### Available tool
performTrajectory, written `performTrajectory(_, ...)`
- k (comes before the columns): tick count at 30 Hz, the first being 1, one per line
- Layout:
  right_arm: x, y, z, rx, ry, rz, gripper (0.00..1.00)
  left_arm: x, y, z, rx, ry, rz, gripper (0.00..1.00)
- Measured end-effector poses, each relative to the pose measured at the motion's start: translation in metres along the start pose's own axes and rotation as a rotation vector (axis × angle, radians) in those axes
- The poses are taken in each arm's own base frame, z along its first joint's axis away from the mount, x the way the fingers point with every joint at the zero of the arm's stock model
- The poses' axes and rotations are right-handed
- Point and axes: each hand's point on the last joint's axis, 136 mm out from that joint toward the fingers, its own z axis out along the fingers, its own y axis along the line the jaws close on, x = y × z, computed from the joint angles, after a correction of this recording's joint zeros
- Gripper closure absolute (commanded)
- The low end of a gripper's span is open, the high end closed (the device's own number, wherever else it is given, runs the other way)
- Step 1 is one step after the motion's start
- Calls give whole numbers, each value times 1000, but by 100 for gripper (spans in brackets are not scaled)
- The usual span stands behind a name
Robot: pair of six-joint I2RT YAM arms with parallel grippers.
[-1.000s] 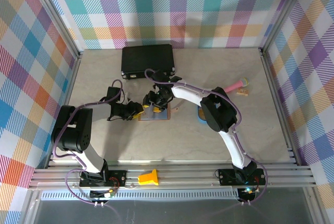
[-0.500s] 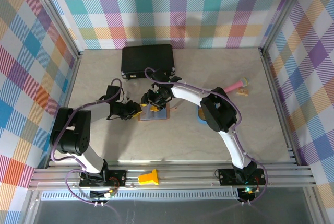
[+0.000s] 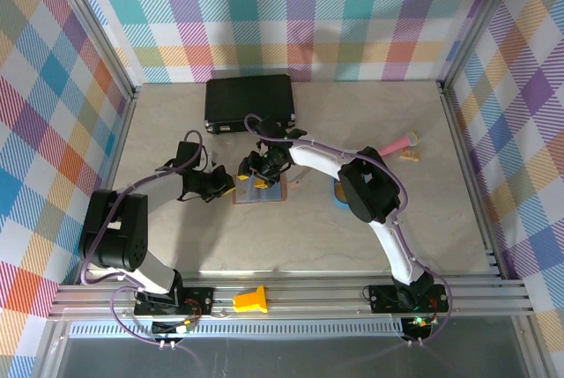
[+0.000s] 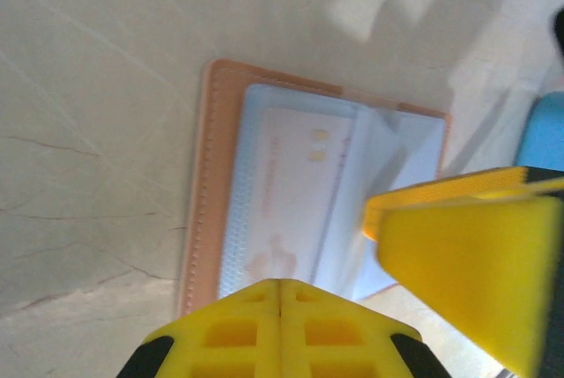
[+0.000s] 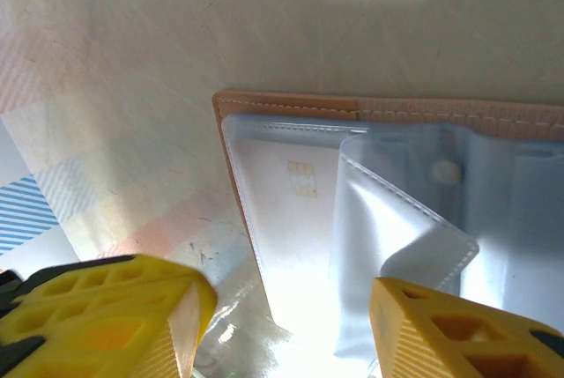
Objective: Put the credit cards into the card holder
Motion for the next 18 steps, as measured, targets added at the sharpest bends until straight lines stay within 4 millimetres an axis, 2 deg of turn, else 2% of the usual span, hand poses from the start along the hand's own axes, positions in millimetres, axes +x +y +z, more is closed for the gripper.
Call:
performTrajectory(4,0,-2,2,4,4,4,48,5,-13,-6,46,-1,17,100)
performTrajectory(10,0,-6,7,9,12,9,48,32,-24,1,80,56,35,100)
performTrajectory(18,1,-5,7,4,18,9,49,35,-35,8,111,58,65,100)
